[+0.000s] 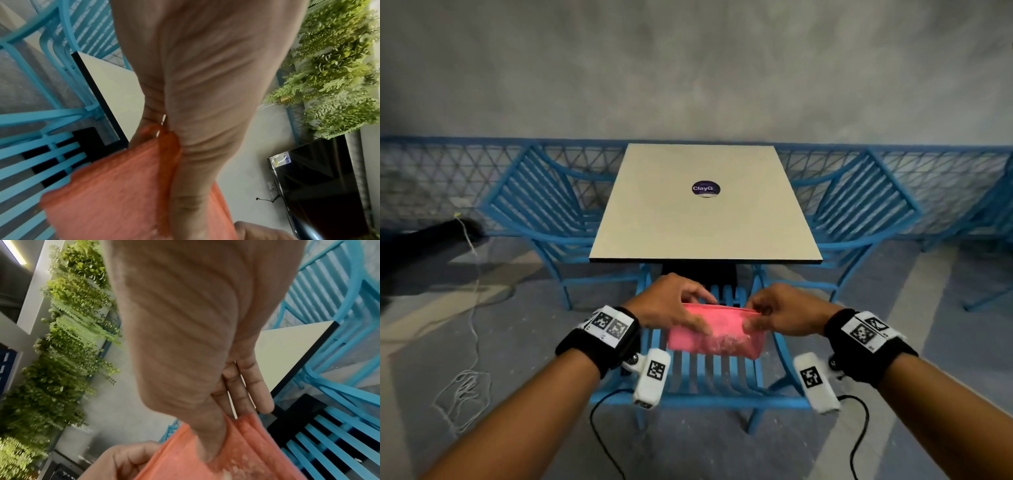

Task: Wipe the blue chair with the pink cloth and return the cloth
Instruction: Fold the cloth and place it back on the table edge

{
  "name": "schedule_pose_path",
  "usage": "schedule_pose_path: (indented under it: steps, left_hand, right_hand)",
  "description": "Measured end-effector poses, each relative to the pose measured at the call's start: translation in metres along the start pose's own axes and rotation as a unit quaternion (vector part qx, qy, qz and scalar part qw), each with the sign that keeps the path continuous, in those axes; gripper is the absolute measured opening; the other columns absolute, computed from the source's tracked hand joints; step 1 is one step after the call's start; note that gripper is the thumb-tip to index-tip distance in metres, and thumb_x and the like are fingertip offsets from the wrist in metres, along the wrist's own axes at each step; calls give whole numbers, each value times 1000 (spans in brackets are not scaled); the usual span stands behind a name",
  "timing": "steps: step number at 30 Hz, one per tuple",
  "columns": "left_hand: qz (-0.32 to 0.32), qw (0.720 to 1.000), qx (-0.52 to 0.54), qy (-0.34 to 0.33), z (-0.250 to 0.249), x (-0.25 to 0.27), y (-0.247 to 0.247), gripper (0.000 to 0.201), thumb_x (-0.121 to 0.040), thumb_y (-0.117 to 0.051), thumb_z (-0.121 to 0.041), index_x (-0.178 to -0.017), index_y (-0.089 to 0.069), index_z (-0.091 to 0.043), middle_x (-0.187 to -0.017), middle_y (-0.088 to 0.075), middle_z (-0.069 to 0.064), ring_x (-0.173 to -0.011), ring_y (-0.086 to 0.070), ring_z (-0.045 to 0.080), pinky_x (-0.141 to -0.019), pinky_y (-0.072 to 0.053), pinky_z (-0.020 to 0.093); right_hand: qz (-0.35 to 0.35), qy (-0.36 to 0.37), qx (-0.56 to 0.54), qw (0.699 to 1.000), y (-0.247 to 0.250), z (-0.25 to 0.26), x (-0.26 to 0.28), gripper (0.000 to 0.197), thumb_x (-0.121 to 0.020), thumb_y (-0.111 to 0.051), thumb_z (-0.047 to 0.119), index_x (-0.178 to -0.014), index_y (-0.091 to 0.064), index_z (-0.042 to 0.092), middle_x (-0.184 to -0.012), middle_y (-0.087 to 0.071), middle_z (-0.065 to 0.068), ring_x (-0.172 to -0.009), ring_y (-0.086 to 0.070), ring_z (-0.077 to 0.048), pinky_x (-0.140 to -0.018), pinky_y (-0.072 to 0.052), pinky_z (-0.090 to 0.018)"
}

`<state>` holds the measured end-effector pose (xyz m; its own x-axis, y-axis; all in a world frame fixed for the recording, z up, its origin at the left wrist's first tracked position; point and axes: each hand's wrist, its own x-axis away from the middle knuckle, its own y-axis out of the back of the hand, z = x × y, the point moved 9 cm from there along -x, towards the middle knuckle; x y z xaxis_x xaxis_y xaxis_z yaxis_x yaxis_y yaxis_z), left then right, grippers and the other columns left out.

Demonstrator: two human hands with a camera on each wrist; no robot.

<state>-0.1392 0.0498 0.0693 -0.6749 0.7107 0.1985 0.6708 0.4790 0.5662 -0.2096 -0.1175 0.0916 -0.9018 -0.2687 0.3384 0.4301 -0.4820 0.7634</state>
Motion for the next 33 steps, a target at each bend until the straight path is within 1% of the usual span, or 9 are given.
schedule_pose_path:
  steps: [2, 4, 7, 13, 16, 19, 24, 27, 33]
  left_hand:
    - [29, 999, -30, 17, 12, -2, 10, 60, -57, -97, -42, -111, -77, -28, -96, -78, -12, -86, -72, 2, -78, -59, 25]
    - [49, 997, -55, 28, 20, -9, 17, 57, -62, -94, -46, -113, -77, -27, -101, -78, -14, -92, -72, 4, -83, -59, 28]
    - [45, 996, -66, 40, 27, -25, 33, 47, -70, -89, -44, -112, -78, -25, -100, -78, -12, -92, -73, 7, -83, -59, 31]
    - [30, 991, -73, 106, 54, -67, 67, 35, -64, -93, -45, -94, -83, -30, -87, -80, -13, -87, -75, 8, -87, -62, 39]
    - [-1, 986, -105, 126, 60, -94, 82, 33, -62, -95, -40, -91, -84, -29, -84, -80, -12, -84, -75, 7, -84, -63, 35]
    - [-19, 979, -148, 141, 63, -124, 91, 31, -64, -96, -30, -92, -84, -28, -83, -80, -11, -80, -74, 5, -77, -63, 29]
    - [-35, 969, -185, 160, 77, -168, 101, 29, -67, -93, -22, -94, -84, -28, -86, -80, -9, -83, -74, 9, -79, -62, 32]
    - [-44, 963, -200, 174, 91, -191, 102, 27, -70, -90, -20, -95, -84, -28, -91, -81, -8, -84, -73, 10, -78, -60, 28]
    - [-79, 952, -214, 203, 129, -232, 108, 27, -70, -91, -26, -96, -84, -30, -94, -81, -7, -89, -73, 14, -72, -53, 25]
  right_hand:
    - [0, 3, 45, 999, 6, 12, -16, 23, -86, -72, 42, -87, -72, 19, -80, -71, 2, -73, -64, -14, -67, -50, -35]
    - [-9, 0, 104, 995, 13, 20, -30, 22, -87, -70, 40, -89, -71, 18, -80, -69, 1, -71, -60, -16, -62, -44, -31]
    - [-33, -7, 132, 991, 24, 20, -55, 15, -88, -67, 33, -94, -71, 19, -80, -65, 5, -73, -56, -15, -55, -36, -23]
    - [-26, -33, 89, 995, 36, -11, -107, 17, -81, -75, 41, -85, -72, 25, -79, -67, 4, -75, -61, -16, -61, -43, -30]
    - [-15, -40, 85, 995, 42, -26, -134, 22, -82, -77, 37, -99, -76, 24, -91, -74, 1, -85, -67, -17, -71, -51, -31]
    - [6, -44, 145, 989, 43, -41, -163, 24, -88, -66, 19, -110, -76, 21, -101, -76, -4, -95, -68, -23, -78, -53, -32]
    - [-35, -54, 163, 984, 62, -69, -212, 23, -84, -64, 15, -103, -77, 21, -97, -76, -6, -93, -69, -27, -71, -43, -27]
    - [-66, -69, 148, 984, 66, -88, -236, 20, -83, -66, 15, -98, -78, 21, -93, -76, -6, -90, -69, -27, -72, -50, -31]
    - [-57, -94, 131, 985, 54, -120, -286, 24, -83, -62, 12, -99, -78, 18, -97, -74, -11, -93, -68, -32, -78, -56, -37]
